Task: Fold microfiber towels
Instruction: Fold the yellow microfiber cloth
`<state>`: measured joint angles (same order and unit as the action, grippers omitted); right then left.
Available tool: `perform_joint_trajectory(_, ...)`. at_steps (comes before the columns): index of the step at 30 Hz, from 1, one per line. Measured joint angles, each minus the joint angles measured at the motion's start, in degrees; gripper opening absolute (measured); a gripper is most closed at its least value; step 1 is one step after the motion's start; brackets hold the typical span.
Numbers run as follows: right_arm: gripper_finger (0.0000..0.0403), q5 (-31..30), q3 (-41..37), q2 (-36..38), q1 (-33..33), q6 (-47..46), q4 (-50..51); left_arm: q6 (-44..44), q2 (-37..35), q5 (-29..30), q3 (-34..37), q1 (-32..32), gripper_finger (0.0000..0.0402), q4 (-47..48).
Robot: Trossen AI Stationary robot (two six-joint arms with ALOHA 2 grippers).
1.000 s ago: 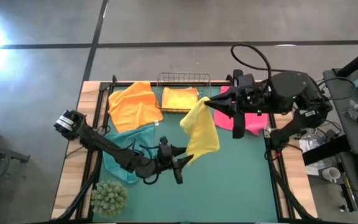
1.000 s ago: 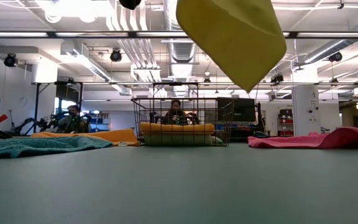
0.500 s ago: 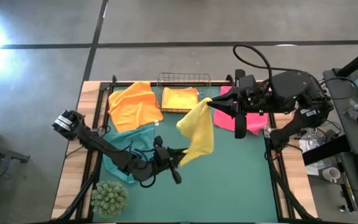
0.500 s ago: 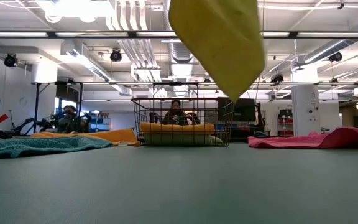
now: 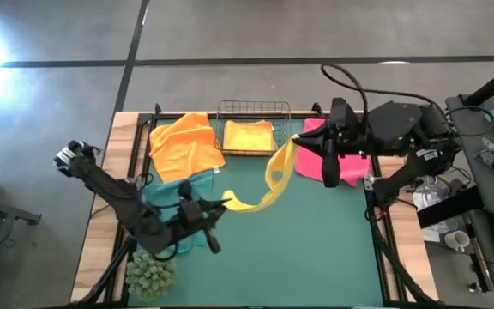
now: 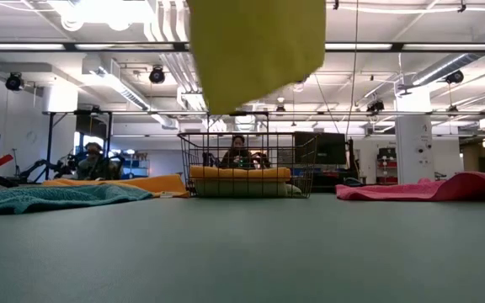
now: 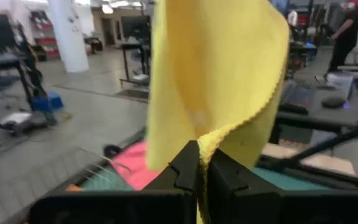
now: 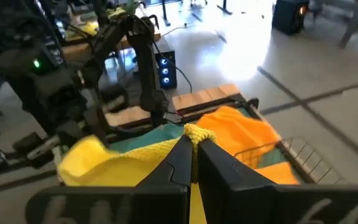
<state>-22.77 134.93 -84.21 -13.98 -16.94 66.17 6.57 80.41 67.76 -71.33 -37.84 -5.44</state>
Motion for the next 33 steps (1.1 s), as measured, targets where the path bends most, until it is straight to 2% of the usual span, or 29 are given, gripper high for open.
perform_joint_trajectory(3, 0.0008, -1.3, 0.0, -1.1, -0.1, -3.4, 3.0, -6.2, -1.6, 3.3, -2.7, -0.8, 0.0000, 2.0)
perform_joint_trajectory(8, 0.0008, -7.5, -0.2, -2.3, -0.1, -6.6, 7.5, -16.9, -3.1, 6.7, -6.2, -1.0, 0.0000, 2.0)
perform_joint_trajectory(16, 0.0008, -16.6, -0.1, -1.5, -2.0, -15.8, 18.9, -27.4, -3.7, 15.1, -7.1, -0.9, 0.0000, 2.1)
perform_joint_trajectory(20, 0.0008, -20.6, -0.2, -1.4, -3.9, -20.0, 23.7, -30.1, -3.6, 15.5, -7.1, 0.6, 0.0000, 2.0)
perform_joint_trajectory(27, 0.0008, -21.1, -2.4, -0.8, -4.0, -23.1, 23.8, -30.3, -2.5, 16.1, -7.0, 4.1, 0.0000, 2.0)
perform_joint_trajectory(33, 0.0008, -19.4, -7.1, 0.8, -4.0, -25.4, 23.8, -33.8, 0.0, 19.1, -6.9, 4.0, 0.0000, 2.0)
